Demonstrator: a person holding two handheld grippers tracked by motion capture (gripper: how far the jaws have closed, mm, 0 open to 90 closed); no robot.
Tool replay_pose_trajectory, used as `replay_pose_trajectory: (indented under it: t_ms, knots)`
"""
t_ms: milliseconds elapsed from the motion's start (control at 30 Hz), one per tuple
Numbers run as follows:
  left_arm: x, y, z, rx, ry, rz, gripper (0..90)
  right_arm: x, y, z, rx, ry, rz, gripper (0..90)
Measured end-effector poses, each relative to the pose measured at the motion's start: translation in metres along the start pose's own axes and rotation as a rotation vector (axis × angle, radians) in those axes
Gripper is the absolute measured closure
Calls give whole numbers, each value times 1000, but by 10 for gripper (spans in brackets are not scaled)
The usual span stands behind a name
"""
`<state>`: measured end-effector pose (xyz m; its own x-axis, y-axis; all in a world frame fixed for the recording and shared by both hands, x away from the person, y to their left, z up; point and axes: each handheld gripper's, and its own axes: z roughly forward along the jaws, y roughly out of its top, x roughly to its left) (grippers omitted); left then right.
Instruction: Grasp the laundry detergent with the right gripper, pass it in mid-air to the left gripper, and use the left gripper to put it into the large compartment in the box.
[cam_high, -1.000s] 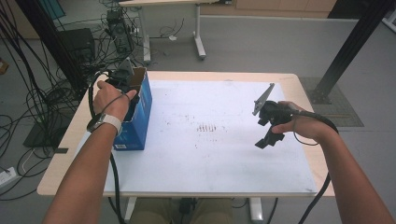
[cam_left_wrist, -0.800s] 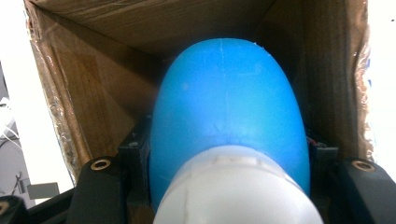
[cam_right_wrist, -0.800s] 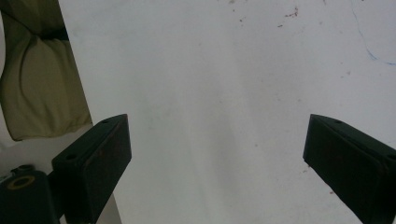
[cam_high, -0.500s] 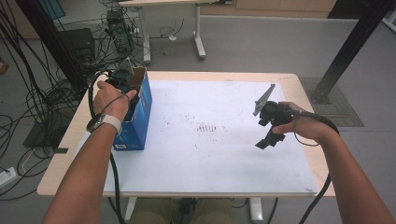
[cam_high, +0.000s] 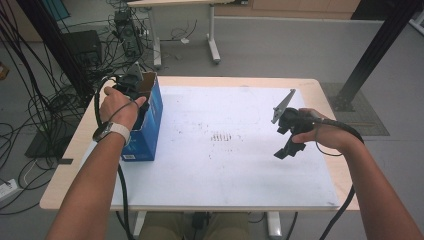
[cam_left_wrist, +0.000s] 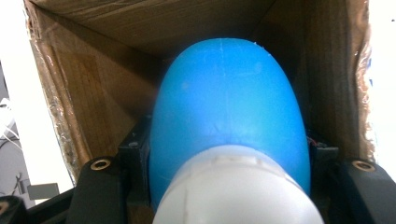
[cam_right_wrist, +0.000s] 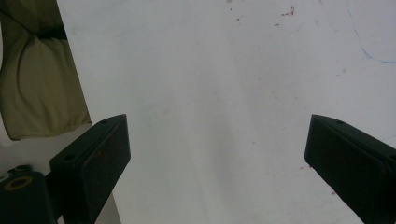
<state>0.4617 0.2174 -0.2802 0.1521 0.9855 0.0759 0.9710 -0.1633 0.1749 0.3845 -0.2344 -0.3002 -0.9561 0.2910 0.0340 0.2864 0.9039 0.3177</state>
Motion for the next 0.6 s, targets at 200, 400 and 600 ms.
replay_pose_trajectory:
  t_ms: [200,400,600]
  knots:
    - [-1,-1,0,-7,0,0,374,0,-1,0,0,0,6,68]
    - [-1,-1,0,-6,4,1,374,1,-1,1,3,2,2,68]
    - [-1,-1,0,-7,5,0,374,1,-2,1,1,2,5,68]
